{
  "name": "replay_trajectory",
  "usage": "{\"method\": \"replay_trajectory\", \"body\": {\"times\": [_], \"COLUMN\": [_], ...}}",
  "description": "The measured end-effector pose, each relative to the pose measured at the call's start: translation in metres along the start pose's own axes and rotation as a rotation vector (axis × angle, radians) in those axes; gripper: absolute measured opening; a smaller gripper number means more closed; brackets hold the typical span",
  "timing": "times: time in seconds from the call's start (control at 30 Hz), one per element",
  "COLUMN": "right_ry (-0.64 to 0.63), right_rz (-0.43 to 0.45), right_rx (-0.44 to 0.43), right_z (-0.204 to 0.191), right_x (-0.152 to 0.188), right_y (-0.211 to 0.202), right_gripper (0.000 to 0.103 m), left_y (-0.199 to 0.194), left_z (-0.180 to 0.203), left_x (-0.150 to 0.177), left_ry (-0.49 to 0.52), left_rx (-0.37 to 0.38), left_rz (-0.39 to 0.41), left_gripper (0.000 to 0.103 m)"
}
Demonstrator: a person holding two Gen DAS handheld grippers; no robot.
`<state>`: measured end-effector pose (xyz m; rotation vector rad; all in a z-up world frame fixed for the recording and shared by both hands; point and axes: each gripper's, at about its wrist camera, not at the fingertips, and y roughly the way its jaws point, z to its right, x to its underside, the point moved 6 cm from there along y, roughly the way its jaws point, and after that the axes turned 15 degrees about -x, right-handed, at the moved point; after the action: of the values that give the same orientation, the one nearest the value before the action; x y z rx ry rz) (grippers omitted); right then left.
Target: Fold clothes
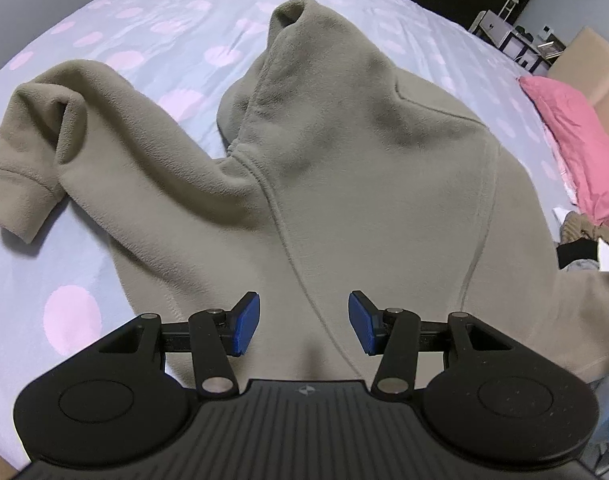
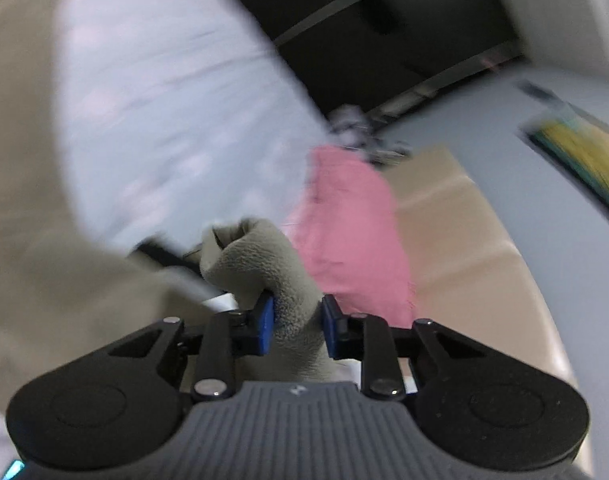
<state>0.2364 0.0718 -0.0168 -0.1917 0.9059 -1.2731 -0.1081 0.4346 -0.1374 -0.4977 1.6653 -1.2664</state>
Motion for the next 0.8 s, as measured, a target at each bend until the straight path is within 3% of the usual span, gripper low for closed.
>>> {"method": "replay_trajectory", "body": {"times": [0.1, 0.23, 0.37, 0.47, 0.5, 0.6, 0.7, 0.8], "right_ry": [0.174, 0.443, 0.634, 0.719, 0.739, 0.72, 0.646, 0.643], "right_rz": [0.034, -0.018, -0.116, -0.13, -0.127, -0.061, 0.063, 0.19], "right_rx": [0.09, 0.152, 0.127, 0.115, 0.122, 0.173, 0.232, 0.09], "right_z": [0.068, 0.147, 0.173, 0.176, 0.177, 0.184, 0.186, 0.166], "right_x": [0.009, 0.055, 0.118, 0.144, 0.15, 0.147, 0.125, 0.089], "right_y": [-0.03, -0.044, -0.022, -0.011, -0.01, -0.027, -0.058, -0.063], "right_gripper": [0.017, 0.015, 0.015, 0.017, 0.022, 0.053, 0.061, 0.067], "left_y": [0.004, 0.008, 0.005, -0.002, -0.004, -0.015, -0.023, -0.026], "left_z": [-0.006, -0.011, -0.009, -0.007, -0.008, -0.014, -0.014, -0.009], "left_x": [0.001, 0.003, 0.003, 0.001, -0.001, -0.013, -0.034, -0.06], "left_ry": [-0.01, -0.023, 0.0, 0.024, 0.025, 0.024, 0.057, 0.1], "left_rx": [-0.014, -0.034, -0.035, -0.023, -0.016, 0.022, 0.024, 0.014], "left_rz": [-0.011, -0.015, 0.013, 0.049, 0.054, 0.067, 0.113, 0.156], "left_gripper": [0.047, 0.047, 0.047, 0.047, 0.047, 0.047, 0.054, 0.061]}}
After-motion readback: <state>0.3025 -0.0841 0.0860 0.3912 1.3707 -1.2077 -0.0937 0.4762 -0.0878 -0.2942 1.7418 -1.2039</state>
